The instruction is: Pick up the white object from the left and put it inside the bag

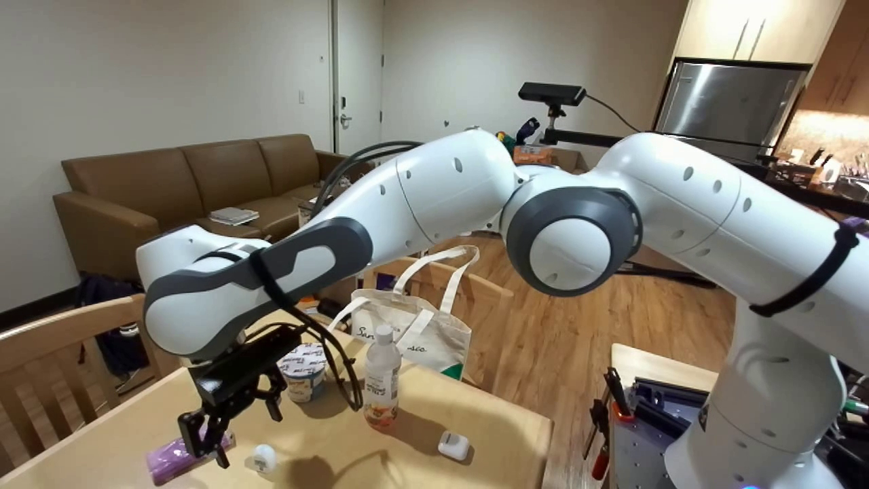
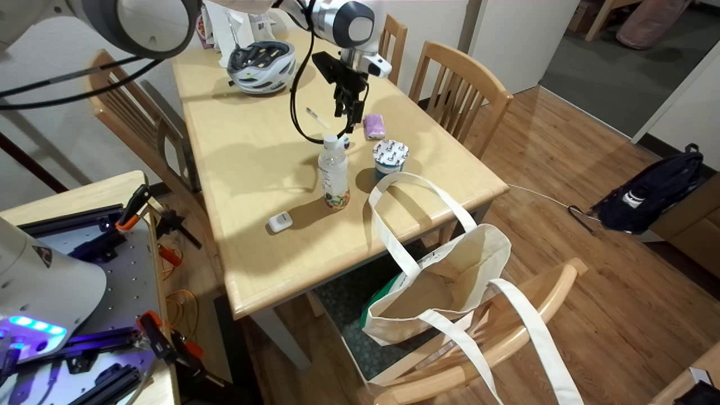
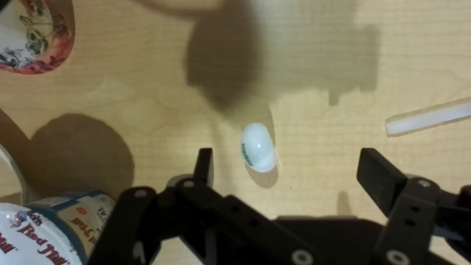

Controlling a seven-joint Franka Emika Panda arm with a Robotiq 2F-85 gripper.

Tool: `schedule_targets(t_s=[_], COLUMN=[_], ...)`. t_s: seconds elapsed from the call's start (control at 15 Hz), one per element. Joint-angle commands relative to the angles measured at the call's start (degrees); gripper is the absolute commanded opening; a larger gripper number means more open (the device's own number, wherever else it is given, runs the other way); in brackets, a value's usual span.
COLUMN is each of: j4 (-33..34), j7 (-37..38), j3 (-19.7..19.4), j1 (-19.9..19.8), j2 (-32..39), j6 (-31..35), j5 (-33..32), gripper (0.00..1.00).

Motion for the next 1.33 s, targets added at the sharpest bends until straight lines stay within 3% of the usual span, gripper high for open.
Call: schedule_targets(t_s=[0.0, 0.4, 0.87, 1.27], j4=[5.63, 9.29, 15.02, 14.45], j7=[-1.32, -0.34, -14.82, -21.97], j3=[1.31, 0.48, 0.33, 0.15], j1=[-1.13, -1.33, -0.47, -1.19], j2=[3.83, 7.21, 10.62, 12.06], j6=[-2.84, -2.78, -2.66, -2.95], j5=[2.49, 2.03, -1.91, -1.59], gripper=[1.0, 1.0, 1.0, 1.0])
